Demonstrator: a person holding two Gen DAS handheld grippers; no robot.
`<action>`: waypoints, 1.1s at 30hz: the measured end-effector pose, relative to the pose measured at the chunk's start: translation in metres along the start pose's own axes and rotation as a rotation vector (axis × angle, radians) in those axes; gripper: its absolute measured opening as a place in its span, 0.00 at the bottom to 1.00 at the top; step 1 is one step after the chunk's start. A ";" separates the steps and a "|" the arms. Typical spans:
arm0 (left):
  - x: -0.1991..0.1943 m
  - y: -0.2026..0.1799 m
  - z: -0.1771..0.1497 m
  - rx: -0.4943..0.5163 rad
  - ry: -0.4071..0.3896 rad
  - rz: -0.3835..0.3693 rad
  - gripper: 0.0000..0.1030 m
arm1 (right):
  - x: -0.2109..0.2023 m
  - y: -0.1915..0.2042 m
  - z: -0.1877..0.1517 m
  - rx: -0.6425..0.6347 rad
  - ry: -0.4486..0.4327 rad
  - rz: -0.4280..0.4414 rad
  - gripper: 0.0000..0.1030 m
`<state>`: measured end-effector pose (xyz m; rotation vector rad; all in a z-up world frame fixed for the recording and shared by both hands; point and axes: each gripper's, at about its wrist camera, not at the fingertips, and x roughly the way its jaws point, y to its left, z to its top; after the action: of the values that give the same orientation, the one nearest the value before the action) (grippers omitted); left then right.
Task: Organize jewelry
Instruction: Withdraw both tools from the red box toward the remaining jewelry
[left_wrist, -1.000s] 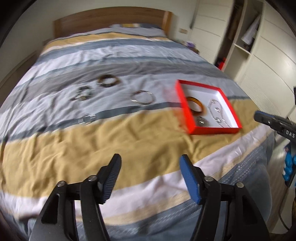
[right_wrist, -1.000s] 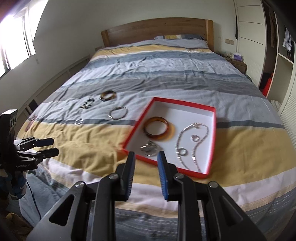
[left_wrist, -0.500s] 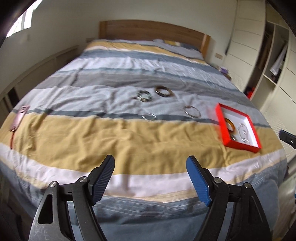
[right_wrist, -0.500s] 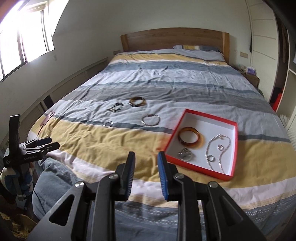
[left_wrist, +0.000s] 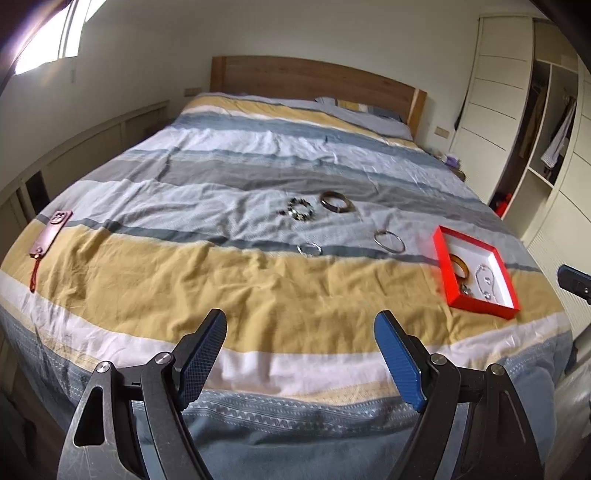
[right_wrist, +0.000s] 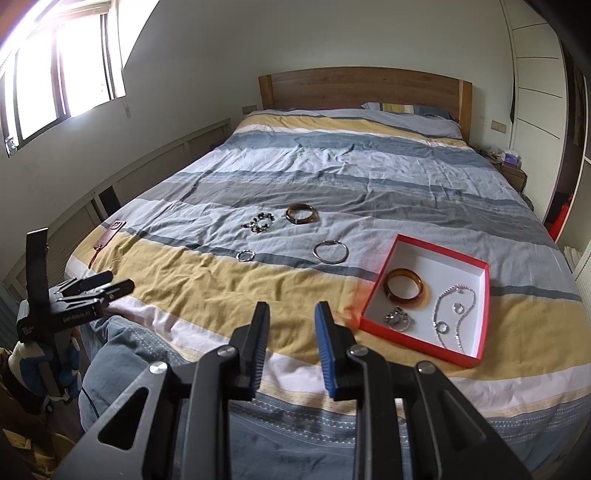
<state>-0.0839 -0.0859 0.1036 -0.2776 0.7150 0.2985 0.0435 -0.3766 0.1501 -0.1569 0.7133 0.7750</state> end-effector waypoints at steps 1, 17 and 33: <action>0.001 -0.001 0.000 0.001 0.003 -0.005 0.79 | 0.001 0.001 0.000 -0.002 0.001 0.001 0.26; 0.043 0.014 0.006 0.009 0.080 0.077 0.81 | 0.057 -0.014 0.003 0.027 0.070 0.038 0.29; 0.157 0.018 0.048 0.018 0.202 0.002 0.62 | 0.181 -0.019 0.032 0.009 0.200 0.115 0.29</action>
<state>0.0506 -0.0251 0.0293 -0.2927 0.9170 0.2681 0.1632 -0.2721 0.0556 -0.1878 0.9217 0.8735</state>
